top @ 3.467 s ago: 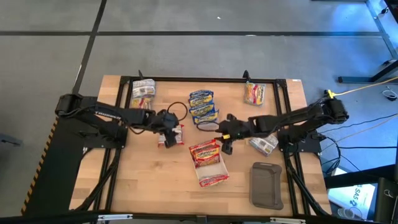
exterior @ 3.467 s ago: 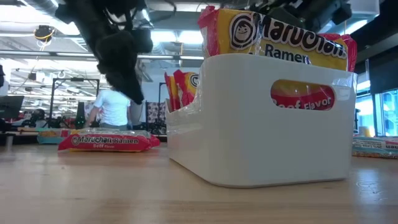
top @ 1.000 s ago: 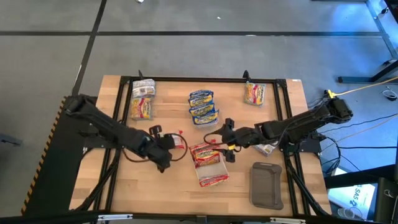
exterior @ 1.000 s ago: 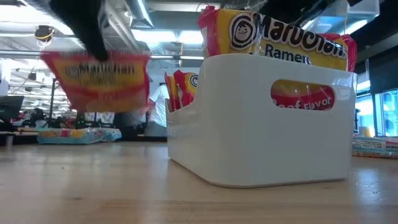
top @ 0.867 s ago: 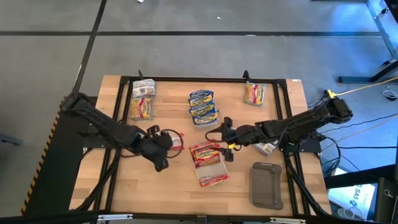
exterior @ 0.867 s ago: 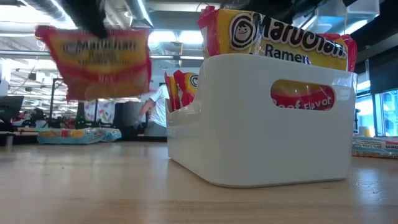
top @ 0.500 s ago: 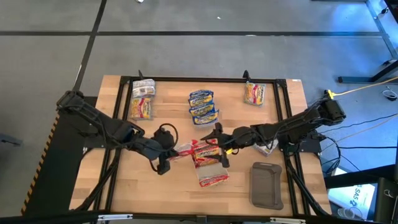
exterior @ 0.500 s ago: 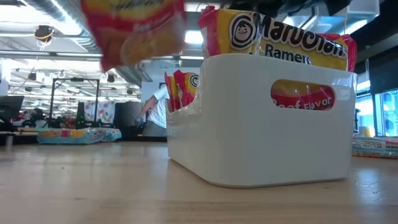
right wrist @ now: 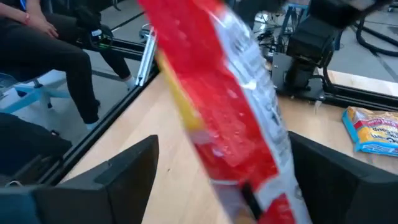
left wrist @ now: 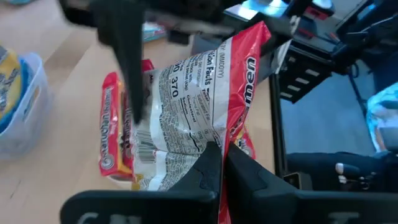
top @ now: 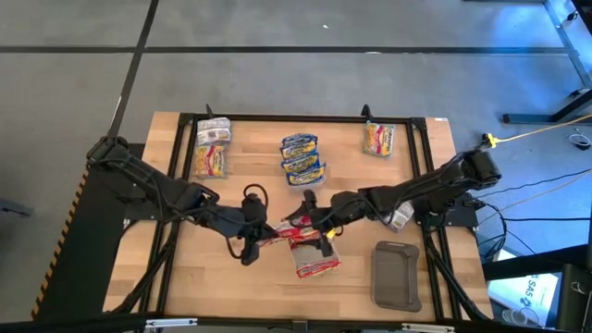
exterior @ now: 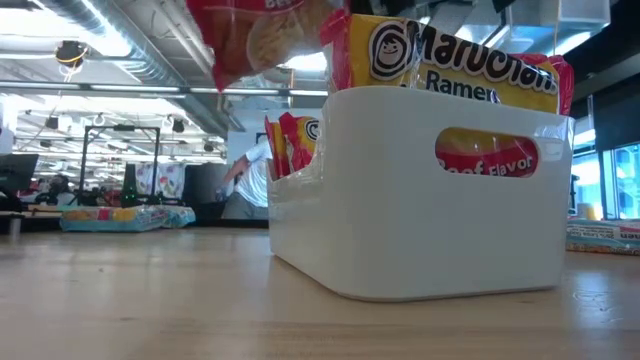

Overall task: Sort Maruchan noodles
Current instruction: Put the red noodle pack into the white bin

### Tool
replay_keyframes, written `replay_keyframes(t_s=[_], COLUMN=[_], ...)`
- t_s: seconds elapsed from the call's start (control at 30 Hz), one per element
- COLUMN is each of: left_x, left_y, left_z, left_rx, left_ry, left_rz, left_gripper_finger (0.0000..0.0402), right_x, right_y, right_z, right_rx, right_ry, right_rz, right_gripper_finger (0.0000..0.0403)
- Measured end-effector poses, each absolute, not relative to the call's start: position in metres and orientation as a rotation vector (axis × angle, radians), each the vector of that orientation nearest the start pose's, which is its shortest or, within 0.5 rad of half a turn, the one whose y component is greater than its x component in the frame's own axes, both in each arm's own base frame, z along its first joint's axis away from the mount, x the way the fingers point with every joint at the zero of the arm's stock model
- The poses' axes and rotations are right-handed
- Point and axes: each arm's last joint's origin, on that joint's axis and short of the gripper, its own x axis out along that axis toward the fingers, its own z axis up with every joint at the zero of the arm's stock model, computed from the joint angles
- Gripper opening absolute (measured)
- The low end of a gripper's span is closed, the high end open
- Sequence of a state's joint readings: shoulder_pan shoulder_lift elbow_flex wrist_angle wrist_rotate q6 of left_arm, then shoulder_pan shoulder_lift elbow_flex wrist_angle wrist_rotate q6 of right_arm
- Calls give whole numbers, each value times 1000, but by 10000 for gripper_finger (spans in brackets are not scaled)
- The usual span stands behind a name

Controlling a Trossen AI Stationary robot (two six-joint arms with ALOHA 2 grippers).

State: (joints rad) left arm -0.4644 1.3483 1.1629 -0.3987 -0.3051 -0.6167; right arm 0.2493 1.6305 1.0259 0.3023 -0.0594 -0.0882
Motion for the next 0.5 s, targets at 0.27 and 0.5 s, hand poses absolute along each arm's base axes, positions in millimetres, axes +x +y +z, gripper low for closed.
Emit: replay_keyframes(t_s=[0.27,0.5], left_x=[267,268], left_y=[-123,-121], left_z=[323,324], left_rx=[-354,-311], left_ry=[544,530], left_rz=[28,44], left_gripper_finger=[8,49], right_x=[355,353], right_y=[91,90], right_z=[247,245], right_rx=[-146,-166], right_ry=[300,337], right_rz=[296,268], right_gripper_finger=[201,104])
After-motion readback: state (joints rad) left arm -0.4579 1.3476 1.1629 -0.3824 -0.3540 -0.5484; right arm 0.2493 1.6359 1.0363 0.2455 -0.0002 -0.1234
